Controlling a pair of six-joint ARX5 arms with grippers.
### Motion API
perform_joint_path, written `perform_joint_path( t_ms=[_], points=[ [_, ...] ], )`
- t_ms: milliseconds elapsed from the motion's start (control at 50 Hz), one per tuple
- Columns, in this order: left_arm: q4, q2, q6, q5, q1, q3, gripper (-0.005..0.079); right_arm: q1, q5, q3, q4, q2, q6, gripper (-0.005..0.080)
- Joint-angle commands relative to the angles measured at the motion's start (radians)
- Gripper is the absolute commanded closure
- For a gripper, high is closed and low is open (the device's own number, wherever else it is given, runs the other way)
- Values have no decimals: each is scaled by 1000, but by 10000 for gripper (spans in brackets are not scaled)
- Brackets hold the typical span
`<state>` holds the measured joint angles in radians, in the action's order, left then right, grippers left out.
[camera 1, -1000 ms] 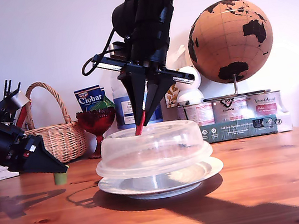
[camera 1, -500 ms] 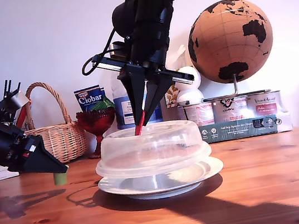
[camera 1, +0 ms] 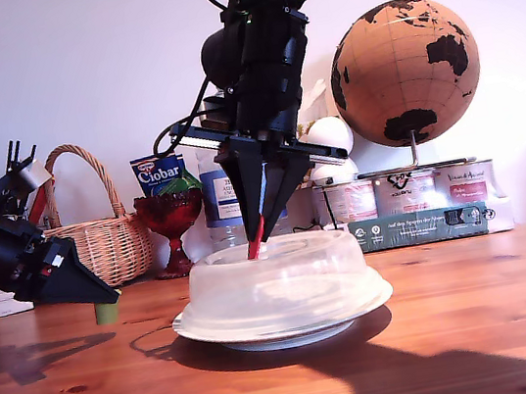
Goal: Lift the plastic dome with your right arm while removing the green coffee capsule from the plate using your left arm.
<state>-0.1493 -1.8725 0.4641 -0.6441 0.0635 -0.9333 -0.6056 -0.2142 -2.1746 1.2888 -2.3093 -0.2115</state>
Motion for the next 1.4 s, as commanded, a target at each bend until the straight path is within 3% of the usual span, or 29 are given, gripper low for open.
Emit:
perform_joint_path(
  t_ms=[0, 320, 520, 740, 1280, 1380],
  points=[
    [-6, -5, 8, -2, -3, -2, 545, -6, -9, 10, 2, -48, 3, 765],
    [-7, -5, 8, -2, -6, -2, 545, -6, -10, 10, 12, -50, 6, 760],
    [-7, -5, 8, -2, -6, -2, 545, -7, -10, 10, 27, -50, 6, 591],
    [-7, -5, 8, -2, -6, -2, 545, -7, -1, 6, 48, -50, 3, 472],
    [-7, -5, 7, -3, -6, -2, 544, -6, -4, -152, 68, -9, -7, 467],
    [-2, -5, 8, -3, -6, -2, 510, -6, -4, -182, 70, 0, -9, 464]
  ],
)
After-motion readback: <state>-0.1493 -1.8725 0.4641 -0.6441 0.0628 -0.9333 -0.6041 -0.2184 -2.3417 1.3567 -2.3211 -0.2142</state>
